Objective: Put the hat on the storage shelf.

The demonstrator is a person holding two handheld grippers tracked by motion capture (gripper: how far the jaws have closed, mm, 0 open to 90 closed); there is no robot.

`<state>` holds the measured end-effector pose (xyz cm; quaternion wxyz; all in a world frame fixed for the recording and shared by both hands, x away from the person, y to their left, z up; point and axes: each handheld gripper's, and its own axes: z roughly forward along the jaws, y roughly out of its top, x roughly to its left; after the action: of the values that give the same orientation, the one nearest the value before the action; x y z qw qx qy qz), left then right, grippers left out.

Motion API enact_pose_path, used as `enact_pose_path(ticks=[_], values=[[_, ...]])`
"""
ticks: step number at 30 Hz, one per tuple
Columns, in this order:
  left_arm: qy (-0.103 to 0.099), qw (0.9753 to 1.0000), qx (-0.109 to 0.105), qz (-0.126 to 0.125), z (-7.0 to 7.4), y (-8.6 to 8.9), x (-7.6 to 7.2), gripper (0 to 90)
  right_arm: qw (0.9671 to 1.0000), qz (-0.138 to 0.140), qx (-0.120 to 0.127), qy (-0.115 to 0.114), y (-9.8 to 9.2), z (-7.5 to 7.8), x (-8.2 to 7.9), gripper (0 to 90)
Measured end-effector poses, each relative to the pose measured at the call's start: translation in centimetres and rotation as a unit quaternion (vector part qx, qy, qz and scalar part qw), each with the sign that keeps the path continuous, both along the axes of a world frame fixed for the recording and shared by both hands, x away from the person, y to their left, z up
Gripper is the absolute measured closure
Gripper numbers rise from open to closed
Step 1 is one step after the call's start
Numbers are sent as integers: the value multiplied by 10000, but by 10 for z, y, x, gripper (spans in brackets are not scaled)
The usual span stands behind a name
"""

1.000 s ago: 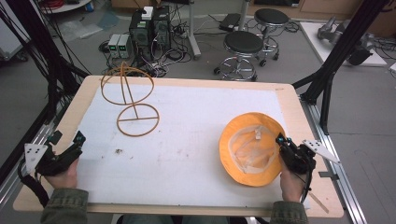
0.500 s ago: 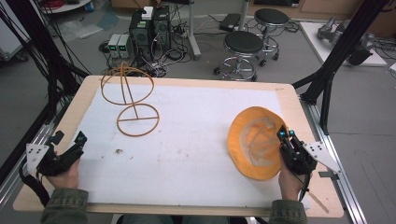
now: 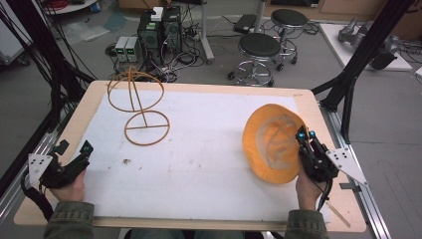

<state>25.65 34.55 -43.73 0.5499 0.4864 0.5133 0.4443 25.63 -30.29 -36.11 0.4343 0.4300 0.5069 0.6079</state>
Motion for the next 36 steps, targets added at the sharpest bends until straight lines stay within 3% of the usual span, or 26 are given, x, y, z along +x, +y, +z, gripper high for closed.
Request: enact_pose_path(ticks=[7, 13, 22, 36], values=[[-15, 10000, -41, 14, 0, 0, -2, 244, 9996, 73, 153, -208, 8, 14, 7, 861], [1, 10000, -84, -19, -1, 0, -1, 244, 9993, 140, 46, -329, 13, 28, 10, 861], [-12, 9999, -107, -42, -1, 0, -1, 244, 9989, 227, 119, -382, 28, 46, 23, 861], [-36, 9999, -167, -23, 0, 1, -1, 244, 9983, 399, 13, -430, 61, 74, 51, 860]])
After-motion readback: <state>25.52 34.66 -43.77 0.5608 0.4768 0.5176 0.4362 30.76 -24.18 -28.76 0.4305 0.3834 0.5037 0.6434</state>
